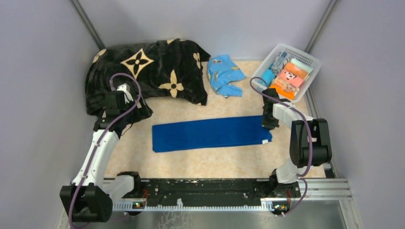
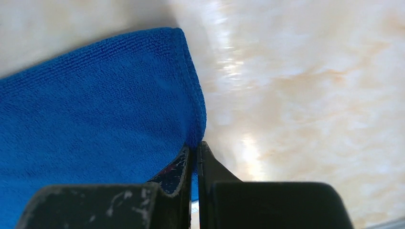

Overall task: Roll the towels
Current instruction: Fold the towel at the center of the board.

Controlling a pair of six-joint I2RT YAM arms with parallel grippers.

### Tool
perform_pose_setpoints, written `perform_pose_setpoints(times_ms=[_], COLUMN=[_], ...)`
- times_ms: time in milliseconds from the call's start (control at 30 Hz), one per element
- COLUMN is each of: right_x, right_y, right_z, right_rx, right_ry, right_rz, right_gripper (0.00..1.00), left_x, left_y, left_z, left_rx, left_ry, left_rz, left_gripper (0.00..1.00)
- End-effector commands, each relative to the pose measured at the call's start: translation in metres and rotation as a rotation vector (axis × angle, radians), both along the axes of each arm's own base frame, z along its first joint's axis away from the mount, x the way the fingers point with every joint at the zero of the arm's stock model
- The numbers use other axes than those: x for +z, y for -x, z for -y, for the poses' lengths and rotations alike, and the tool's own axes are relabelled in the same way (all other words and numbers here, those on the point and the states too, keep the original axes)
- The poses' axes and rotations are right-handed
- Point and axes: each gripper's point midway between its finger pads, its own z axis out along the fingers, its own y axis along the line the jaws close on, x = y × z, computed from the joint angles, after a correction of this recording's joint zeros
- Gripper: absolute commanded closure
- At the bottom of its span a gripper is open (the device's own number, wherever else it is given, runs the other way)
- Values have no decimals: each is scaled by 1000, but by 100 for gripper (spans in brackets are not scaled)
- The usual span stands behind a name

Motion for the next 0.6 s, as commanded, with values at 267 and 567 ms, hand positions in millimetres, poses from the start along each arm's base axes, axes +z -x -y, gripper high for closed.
perform_pose_setpoints(times_ms=[267,567], right_x=[120,107], right_y=[-27,-43], right_z=[117,-41], right_rx=[-289,119], right_ry=[434,-76], right_rz=[268,282], right_gripper=[100,100], left_x=[-22,-64], left_y=[5,26], left_z=[41,86], left_rx=[-148,-183], left_ry=[180,354], left_rz=[-77,-220], left_gripper=[9,11])
